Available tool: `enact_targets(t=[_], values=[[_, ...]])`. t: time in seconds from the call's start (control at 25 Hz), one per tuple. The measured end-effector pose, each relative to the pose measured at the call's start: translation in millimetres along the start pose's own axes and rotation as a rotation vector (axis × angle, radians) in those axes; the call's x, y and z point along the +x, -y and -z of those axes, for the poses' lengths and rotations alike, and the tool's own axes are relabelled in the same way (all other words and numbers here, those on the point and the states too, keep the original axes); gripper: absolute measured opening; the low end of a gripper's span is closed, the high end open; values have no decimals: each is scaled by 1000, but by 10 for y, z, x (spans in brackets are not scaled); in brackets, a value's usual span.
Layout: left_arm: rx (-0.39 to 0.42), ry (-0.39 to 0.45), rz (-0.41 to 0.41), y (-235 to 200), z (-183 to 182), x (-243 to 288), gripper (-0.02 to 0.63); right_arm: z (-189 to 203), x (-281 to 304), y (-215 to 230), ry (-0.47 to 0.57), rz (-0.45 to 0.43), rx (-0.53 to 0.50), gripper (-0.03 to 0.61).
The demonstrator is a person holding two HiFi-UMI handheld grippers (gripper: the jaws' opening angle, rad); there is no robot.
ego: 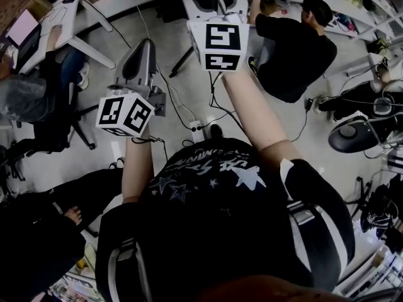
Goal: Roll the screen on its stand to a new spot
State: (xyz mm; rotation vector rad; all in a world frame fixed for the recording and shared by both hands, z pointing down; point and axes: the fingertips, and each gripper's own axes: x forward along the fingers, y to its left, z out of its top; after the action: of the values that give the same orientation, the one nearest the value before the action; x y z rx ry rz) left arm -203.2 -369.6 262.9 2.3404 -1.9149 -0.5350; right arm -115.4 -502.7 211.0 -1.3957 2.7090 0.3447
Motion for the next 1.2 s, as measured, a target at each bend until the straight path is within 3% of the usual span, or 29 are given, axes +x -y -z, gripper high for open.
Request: enact_targets(t=[0.24,0.64,1.2], values=[[-9,-1,-20,-90,3,1,11,111,128,-2,-27,2,56,293],[-23,-8,-24,-153,5,-51,11,81,102,69,-11,101,68,229],[-32,-16,-45,-176,20,-407,11,12,-118,17,22,127,75,219]])
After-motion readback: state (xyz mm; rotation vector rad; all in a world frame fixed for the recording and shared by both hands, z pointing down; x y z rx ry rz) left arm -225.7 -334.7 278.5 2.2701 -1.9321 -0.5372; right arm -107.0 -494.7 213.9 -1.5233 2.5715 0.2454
